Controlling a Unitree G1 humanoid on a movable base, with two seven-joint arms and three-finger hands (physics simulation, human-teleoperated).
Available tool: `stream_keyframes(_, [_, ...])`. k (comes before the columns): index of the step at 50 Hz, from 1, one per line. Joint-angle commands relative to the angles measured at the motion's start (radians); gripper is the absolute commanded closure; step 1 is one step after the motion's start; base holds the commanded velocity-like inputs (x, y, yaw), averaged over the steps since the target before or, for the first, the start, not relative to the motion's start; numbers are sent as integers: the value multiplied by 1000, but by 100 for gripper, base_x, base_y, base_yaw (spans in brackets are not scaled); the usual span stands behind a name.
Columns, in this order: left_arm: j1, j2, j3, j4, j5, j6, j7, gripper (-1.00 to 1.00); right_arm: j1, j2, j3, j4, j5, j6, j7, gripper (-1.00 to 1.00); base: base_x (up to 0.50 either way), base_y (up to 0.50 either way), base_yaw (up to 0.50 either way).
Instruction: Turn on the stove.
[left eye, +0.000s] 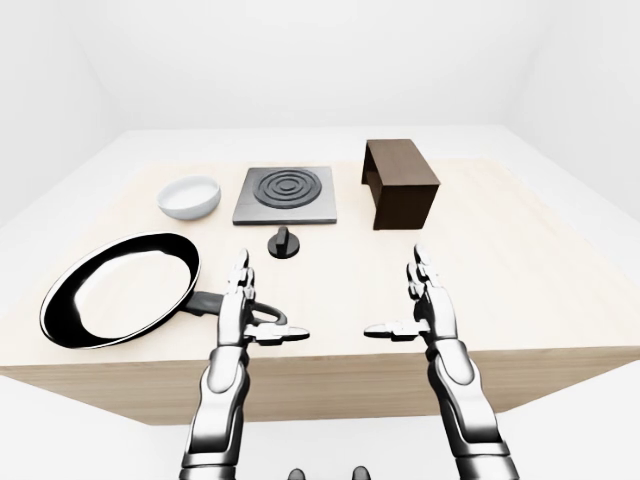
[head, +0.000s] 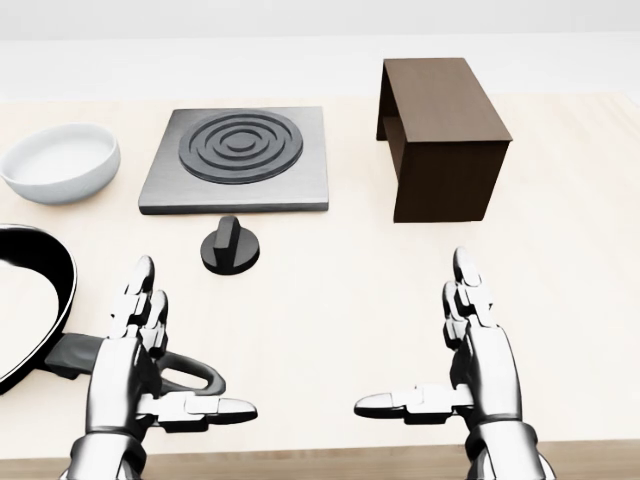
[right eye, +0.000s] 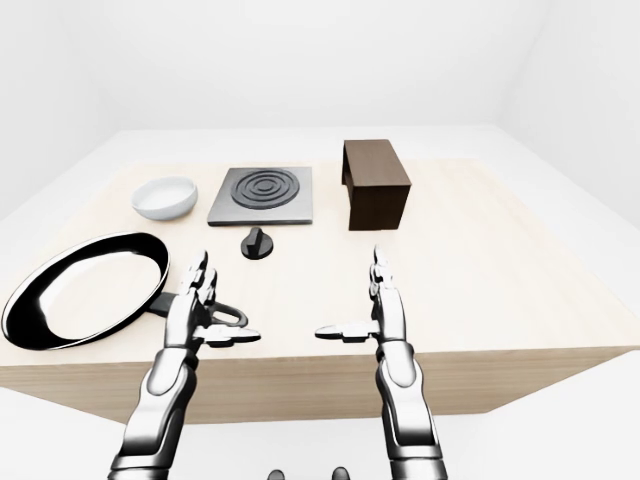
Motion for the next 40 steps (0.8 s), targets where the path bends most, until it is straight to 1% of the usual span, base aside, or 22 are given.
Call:
stream_keyframes(1, [2, 11, 19, -3, 8, -10, -13, -100, 15, -11, -32, -37, 17, 1, 23, -100, 0, 0, 0])
stream_keyframes(3, [4, 9, 16, 1, 3, -9, -18, -100, 18, -12, -34, -53, 18, 10, 22, -100, 0, 0, 0])
stream_keyframes(4, [2, 9, 15, 9, 7, -14, -16, -100, 19, -13, -37, -59, 21, 13, 22, -100, 0, 0, 0])
stream_keyframes(6, [1, 10, 18, 9, 1, -10, -19, -100, 20, -18, -43, -73, 23, 23, 24, -100, 0, 0, 0])
stream_keyframes(8, [-1, 10, 22, 6, -11, 1, -25, -100, 9, -34, -87, -71, 52, 30, 27, -100, 0, 0, 0])
stream_keyframes(9, [-1, 10, 23, 1, -21, 13, -31, -100, 7, -38, -104, -75, 64, 34, 25, -100, 0, 0, 0])
stream_keyframes(10, [-1, 11, 23, -1, -18, 11, -29, -100, 7, -42, -116, -83, 74, 42, 25, -100, 0, 0, 0])
stream_keyframes(11, [-1, 11, 24, -1, -18, 11, -28, -100, 4, -57, -153, -108, 95, 63, 19, -100, 0, 0, 0])
stream_keyframes(13, [-1, 12, 23, -3, -14, 9, -26, -100, 4, -69, -191, -146, 115, 80, 9, -100, 0, 0, 0])
stream_keyframes(15, [-1, 12, 24, -1, -14, 9, -26, -100, 10, -86, -250, -211, 153, 80, 0, -100, 0, 0, 0])
stream_keyframes(16, [-1, 12, 24, 0, -14, 9, -26, -100, 10, -85, -253, -212, 153, 80, 1, -100, 0, 0, 0])
stream_keyframes(17, [-2, 12, 24, 1, -13, 8, -25, -100, 15, -100, -304, -263, 181, 80, -14, -100, 0, 0, 0])
stream_keyframes(19, [-1, 12, 24, 1, -11, 8, -24, -100, 21, -110, -356, -308, 205, 80, -26, -100, 0, 0, 0])
stream_keyframes(23, [-1, 12, 24, -2, -12, 10, -25, -100, 28, -123, -439, -376, 248, 80, -47, -100, 0, 0, 0])
stream_keyframes(26, [-2, 12, 25, 0, -12, 8, -24, -100, 34, -134, -506, -450, 290, 80, -68, -100, 0, 0, 0])
stream_keyframes(29, [-2, 12, 25, 6, -11, 4, -24, -100, 38, -134, -525, -482, 298, 80, -70, -100, 0, 0, 0])
stream_keyframes(35, [0, 11, 23, 9, -9, -1, -22, -100, 36, -131, -531, -475, 306, 80, -57, -100, 0, 0, 0])
stream_keyframes(36, [0, 10, 22, 13, -8, -5, -22, -100, 36, -132, -532, -477, 309, 80, -58, -100, 0, 0, 0])
stream_keyframes(37, [0, 9, 19, 28, -5, -18, -21, -100, 34, -132, -529, -465, 307, 80, -53, -100, 0, 0, 0])
stream_keyframes(40, [-3, 10, 20, 39, -5, -25, -21, -100, 33, -134, -518, -452, 312, 80, -38, -100, 0, 0, 0])
